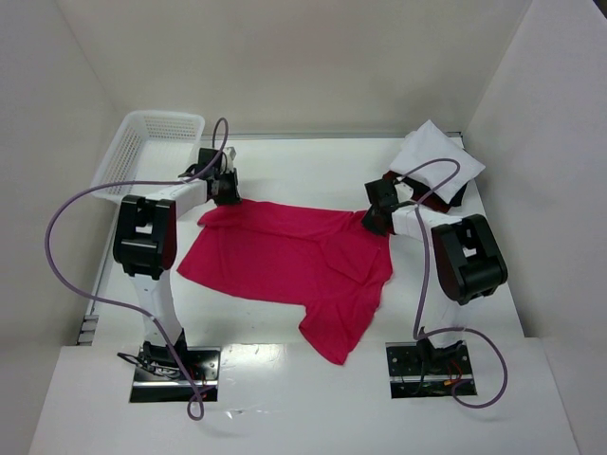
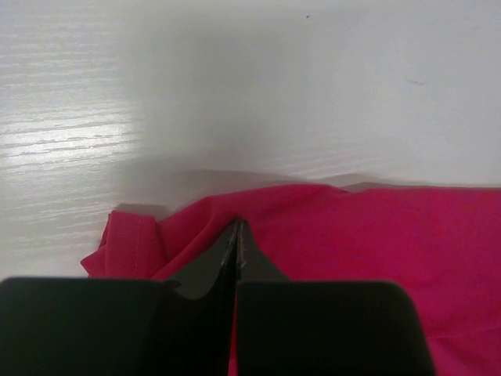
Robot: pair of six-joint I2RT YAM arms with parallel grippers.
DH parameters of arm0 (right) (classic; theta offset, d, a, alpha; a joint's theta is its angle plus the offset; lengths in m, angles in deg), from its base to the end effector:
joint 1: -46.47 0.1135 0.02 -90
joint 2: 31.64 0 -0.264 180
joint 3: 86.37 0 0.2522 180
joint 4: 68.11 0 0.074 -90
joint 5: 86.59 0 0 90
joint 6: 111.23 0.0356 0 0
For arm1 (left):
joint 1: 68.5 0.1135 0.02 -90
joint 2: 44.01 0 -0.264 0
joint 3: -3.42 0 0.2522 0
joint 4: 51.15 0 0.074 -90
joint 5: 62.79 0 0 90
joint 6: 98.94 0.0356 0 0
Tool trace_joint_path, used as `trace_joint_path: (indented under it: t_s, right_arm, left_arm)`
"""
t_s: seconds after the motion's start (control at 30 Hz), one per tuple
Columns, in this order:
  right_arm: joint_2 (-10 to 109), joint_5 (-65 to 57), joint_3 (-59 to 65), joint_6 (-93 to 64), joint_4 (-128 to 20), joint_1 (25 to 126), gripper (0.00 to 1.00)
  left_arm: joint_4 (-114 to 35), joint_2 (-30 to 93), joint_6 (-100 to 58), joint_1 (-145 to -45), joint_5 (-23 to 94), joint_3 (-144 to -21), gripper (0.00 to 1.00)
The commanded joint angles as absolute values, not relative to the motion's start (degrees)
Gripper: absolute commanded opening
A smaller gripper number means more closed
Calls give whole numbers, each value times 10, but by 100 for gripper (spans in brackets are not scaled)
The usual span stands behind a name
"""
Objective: Fold and stack the t-shirts
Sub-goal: Fold the flattened tshirt in 1/3 of the way
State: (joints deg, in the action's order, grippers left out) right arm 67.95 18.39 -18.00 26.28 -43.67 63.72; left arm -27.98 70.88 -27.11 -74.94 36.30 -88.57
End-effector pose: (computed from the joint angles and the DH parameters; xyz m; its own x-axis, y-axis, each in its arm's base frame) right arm 0.3282 0.0923 0.1536 -0.6412 0.5468 -0.5384 0.4820 0.8329 0.2718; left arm 0.4358 -0.0548 0.1762 -0.7485 -0.2254 -0.6237 -0.0144 0.9458 -0.3245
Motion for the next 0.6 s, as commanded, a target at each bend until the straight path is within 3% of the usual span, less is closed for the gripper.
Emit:
trace_joint_path:
  t_s: [0.0, 0.57]
  right_arm:
    - [694, 219, -152, 255, -441, 631, 12]
    - [679, 181, -136, 192, -418, 516, 9]
  left_arm:
    - [-272, 721, -271, -753, 342, -912, 0]
    - [-217, 680, -306, -789, 264, -872, 0]
